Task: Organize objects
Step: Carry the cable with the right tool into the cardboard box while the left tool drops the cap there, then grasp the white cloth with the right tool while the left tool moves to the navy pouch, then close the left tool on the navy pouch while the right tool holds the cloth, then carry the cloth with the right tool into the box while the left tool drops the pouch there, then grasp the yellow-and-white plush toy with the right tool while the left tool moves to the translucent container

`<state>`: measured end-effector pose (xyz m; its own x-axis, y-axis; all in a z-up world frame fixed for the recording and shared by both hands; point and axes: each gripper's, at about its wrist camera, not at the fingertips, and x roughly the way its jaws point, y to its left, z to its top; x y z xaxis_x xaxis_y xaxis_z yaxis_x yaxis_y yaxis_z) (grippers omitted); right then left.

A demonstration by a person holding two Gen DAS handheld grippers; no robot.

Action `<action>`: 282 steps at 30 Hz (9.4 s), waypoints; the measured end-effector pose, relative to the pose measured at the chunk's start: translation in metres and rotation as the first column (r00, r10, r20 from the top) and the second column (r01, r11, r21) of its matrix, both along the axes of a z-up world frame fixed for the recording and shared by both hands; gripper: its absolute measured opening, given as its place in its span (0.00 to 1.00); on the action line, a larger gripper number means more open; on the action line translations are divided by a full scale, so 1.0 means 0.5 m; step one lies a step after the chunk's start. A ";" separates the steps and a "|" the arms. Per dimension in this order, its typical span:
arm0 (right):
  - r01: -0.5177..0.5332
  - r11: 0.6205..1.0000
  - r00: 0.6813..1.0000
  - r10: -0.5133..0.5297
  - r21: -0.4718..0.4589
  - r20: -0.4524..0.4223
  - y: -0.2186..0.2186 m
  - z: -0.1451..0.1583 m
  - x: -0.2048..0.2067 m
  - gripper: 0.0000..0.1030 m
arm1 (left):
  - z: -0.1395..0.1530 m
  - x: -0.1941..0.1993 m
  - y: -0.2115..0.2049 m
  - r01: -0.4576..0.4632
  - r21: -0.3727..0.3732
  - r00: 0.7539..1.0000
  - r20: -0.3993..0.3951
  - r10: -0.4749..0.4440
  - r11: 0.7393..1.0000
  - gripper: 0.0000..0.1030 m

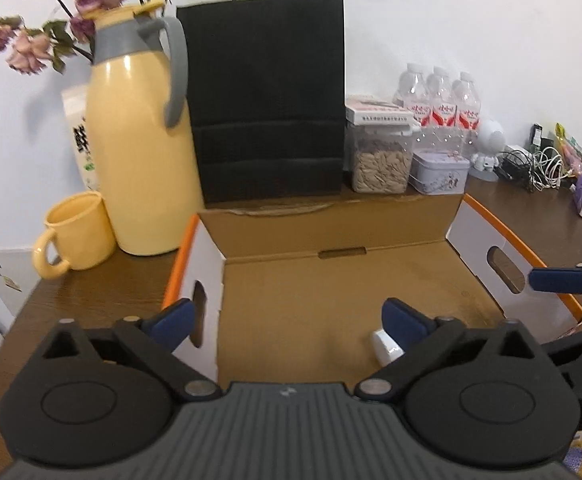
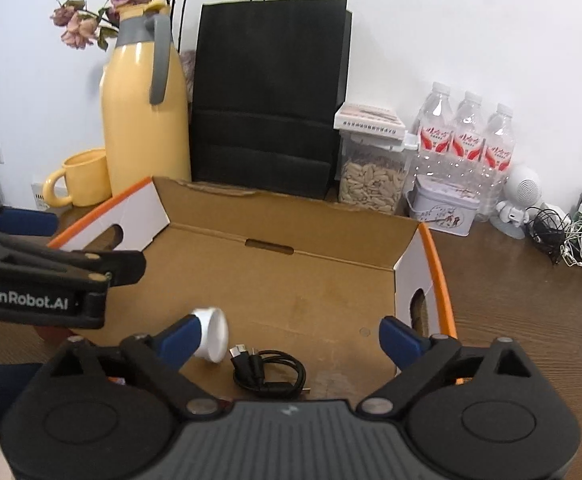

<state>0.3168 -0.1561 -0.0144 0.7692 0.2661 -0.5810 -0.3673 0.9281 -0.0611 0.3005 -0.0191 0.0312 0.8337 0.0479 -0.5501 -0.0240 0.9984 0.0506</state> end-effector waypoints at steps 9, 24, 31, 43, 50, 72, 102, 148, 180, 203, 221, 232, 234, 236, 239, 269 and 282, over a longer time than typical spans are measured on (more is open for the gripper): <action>0.005 1.000 0.997 -0.007 0.019 0.072 -0.026 0.058 -0.077 1.00 | 0.047 -0.075 0.016 -0.009 -0.020 1.000 0.025 0.009 1.000 1.00; 0.011 0.999 0.987 -0.016 0.031 0.162 -0.189 0.055 -0.342 1.00 | 0.024 -0.352 0.089 0.011 0.002 0.998 0.066 -0.011 1.000 1.00; 0.046 0.998 0.993 -0.050 0.042 0.103 -0.254 -0.015 -0.439 1.00 | -0.027 -0.450 0.106 -0.010 -0.047 0.999 0.042 0.012 0.999 1.00; 0.086 0.994 0.992 -0.091 0.066 0.084 -0.280 -0.043 -0.468 1.00 | -0.045 -0.476 0.093 0.016 -0.042 0.999 0.038 -0.015 0.999 1.00; 0.161 0.987 0.984 -0.163 0.028 0.073 -0.321 -0.050 -0.411 1.00 | -0.055 -0.432 0.132 -0.043 -0.021 0.999 0.016 0.043 0.999 1.00; 0.097 0.995 0.986 -0.095 0.011 -0.138 -0.345 -0.120 -0.154 0.99 | -0.079 -0.375 0.217 -0.176 0.006 0.983 -0.055 0.176 0.984 1.00; 0.136 0.990 0.989 -0.133 0.047 -0.059 -0.318 -0.120 -0.198 0.53 | -0.130 -0.240 0.231 0.099 -0.185 0.980 -0.150 -0.128 0.978 0.93; 0.112 0.993 0.994 -0.112 0.030 -0.001 -0.290 -0.104 -0.232 0.33 | -0.099 -0.279 0.226 0.001 -0.113 0.994 -0.112 -0.014 0.994 0.64; 0.000 0.995 0.989 -0.016 0.105 0.145 -0.233 -0.013 -0.291 0.34 | -0.115 -0.198 0.187 -0.180 -0.098 0.930 -0.341 0.137 0.979 1.00; -0.044 0.990 0.983 0.019 0.132 0.184 -0.211 0.014 -0.271 0.34 | 0.006 -0.238 0.156 -0.118 -0.083 0.985 -0.139 0.105 0.990 0.63; 0.017 0.980 0.988 -0.047 0.199 0.146 -0.071 0.026 0.009 0.34 | 0.034 0.023 0.041 -0.057 -0.131 0.998 0.007 0.058 0.990 0.63; 0.006 0.982 0.995 -0.025 0.188 0.099 -0.063 -0.005 0.029 0.44 | -0.020 0.064 0.044 -0.055 -0.108 0.998 -0.007 0.055 0.993 0.64; 0.007 0.984 0.995 -0.025 0.180 0.099 -0.060 -0.005 0.027 0.59 | -0.025 0.064 0.041 -0.053 -0.103 0.999 -0.018 0.052 0.993 0.68; 0.016 0.985 0.994 -0.035 0.174 0.106 -0.062 -0.004 0.023 0.76 | -0.021 0.055 0.040 -0.053 -0.112 0.998 0.010 0.054 0.992 0.97; 0.020 0.984 0.992 -0.041 0.177 0.117 -0.066 0.000 0.016 1.00 | -0.008 0.036 0.039 -0.076 -0.118 0.993 0.080 0.085 0.990 1.00; -0.032 0.985 0.958 -0.018 0.168 0.285 -0.107 0.084 -0.174 1.00 | 0.071 -0.155 0.031 -0.001 -0.113 0.983 0.182 0.022 0.994 1.00; -0.021 0.990 0.979 -0.007 0.141 0.202 -0.149 0.025 -0.306 1.00 | 0.023 -0.296 0.063 -0.003 -0.091 0.993 0.113 0.014 0.996 1.00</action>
